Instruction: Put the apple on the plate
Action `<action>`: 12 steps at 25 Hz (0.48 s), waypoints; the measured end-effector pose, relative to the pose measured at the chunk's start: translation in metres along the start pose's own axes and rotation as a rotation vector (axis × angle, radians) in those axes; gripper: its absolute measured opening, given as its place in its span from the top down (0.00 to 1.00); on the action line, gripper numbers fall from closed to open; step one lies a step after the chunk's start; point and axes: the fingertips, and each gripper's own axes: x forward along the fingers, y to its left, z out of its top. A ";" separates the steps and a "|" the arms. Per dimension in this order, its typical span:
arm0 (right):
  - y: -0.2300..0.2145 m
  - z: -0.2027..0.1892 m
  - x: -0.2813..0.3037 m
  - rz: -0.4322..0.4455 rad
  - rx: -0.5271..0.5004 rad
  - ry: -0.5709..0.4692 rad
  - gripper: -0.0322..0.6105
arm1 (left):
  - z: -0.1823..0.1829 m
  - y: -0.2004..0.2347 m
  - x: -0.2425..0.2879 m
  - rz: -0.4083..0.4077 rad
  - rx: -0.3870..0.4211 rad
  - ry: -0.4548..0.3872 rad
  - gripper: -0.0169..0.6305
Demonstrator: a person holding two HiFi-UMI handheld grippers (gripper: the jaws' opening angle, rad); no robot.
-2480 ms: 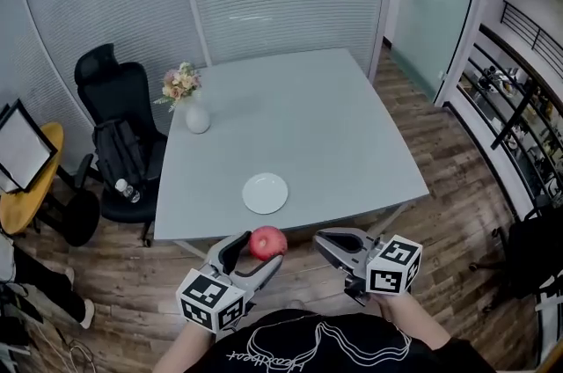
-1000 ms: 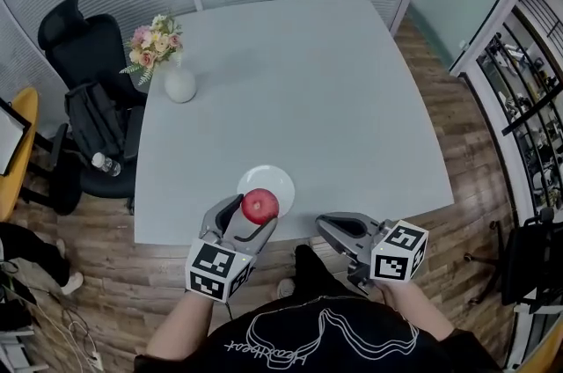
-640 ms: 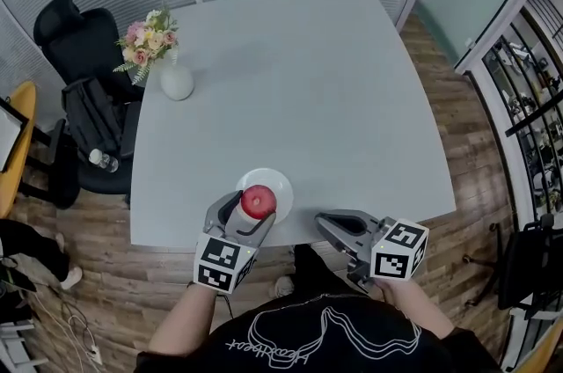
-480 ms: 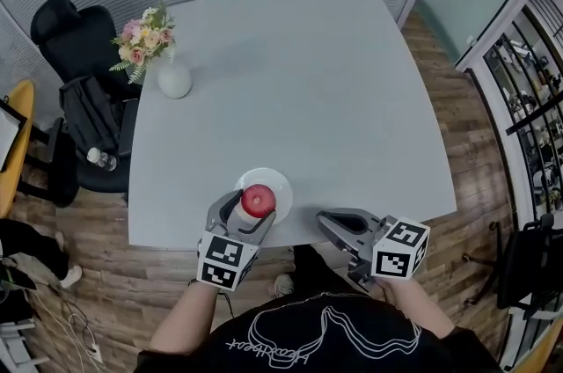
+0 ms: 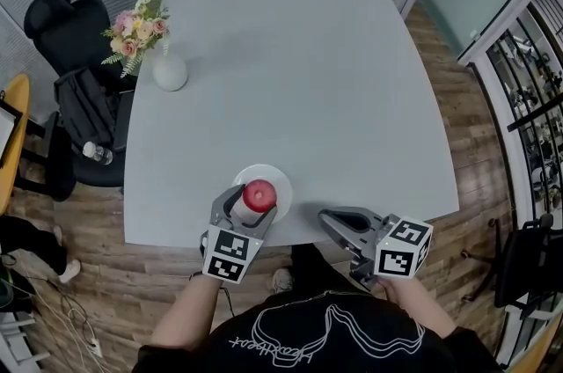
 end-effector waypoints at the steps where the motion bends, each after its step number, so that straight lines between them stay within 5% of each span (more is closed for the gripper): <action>1: -0.001 0.000 -0.001 -0.001 0.001 0.001 0.94 | -0.001 0.000 0.002 0.001 0.002 0.003 0.49; 12: -0.004 0.000 0.003 0.002 0.005 0.016 0.94 | -0.015 0.004 0.016 0.022 0.017 0.031 0.49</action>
